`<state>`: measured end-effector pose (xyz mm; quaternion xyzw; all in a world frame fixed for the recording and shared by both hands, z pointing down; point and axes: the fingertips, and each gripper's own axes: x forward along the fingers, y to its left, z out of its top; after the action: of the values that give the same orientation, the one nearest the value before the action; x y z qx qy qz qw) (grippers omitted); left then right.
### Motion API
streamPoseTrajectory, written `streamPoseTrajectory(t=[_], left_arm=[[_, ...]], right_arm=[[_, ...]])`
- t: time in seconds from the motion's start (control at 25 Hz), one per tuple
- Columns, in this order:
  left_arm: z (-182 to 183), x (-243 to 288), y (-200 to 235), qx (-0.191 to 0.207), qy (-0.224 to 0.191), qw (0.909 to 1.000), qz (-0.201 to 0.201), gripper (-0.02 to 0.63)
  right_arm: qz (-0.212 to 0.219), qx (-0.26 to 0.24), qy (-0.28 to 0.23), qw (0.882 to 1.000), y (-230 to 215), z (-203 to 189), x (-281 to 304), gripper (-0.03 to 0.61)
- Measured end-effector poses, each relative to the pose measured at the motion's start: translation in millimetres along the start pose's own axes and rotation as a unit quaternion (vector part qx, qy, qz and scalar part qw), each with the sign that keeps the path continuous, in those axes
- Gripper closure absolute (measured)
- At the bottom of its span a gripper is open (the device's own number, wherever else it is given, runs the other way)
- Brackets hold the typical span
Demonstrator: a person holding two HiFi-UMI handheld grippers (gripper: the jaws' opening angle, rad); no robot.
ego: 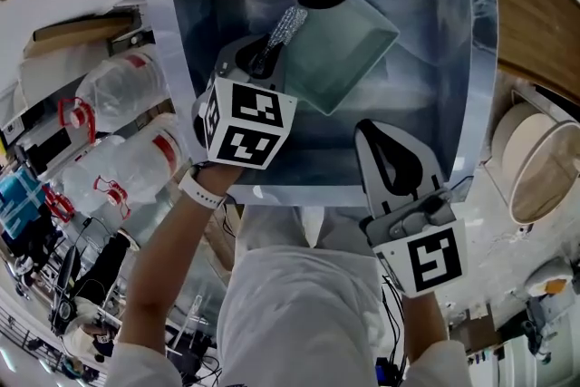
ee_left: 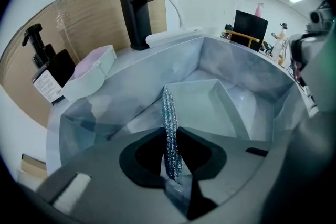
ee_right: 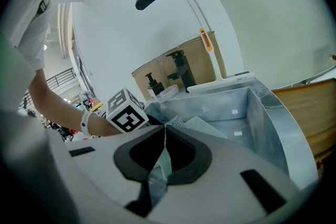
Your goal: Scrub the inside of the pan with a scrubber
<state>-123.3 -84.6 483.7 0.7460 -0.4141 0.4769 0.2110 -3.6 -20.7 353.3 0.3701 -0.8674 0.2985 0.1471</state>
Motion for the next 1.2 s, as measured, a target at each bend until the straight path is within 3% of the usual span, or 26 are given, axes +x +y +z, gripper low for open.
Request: streamPoseTrajectory(t=[0.16,0.52,0.88,1.2], left_arm=[[3,2,-9,0.003,0.004,0.9999,-0.011,0.543],[-2,9,-63,0.001,0.013,0.9971,-0.074,0.548],[3,6,-109,-0.022,0.015,0.9914,-0.128,0.549],[10,3,-129,-0.073,0.008,0.9823,-0.173,0.549]], right_arm=[[0.003,-0.024,-0.012,1.0,1,1,0,0.569],[-0.003,0.0,-0.009,1.0,-1,-3,-8,0.569],[-0.014,0.003,-0.012,1.0,-14,-5,-24,0.569],[-0.023,0.006,-0.016,1.0,-21,-6,-32,0.569]])
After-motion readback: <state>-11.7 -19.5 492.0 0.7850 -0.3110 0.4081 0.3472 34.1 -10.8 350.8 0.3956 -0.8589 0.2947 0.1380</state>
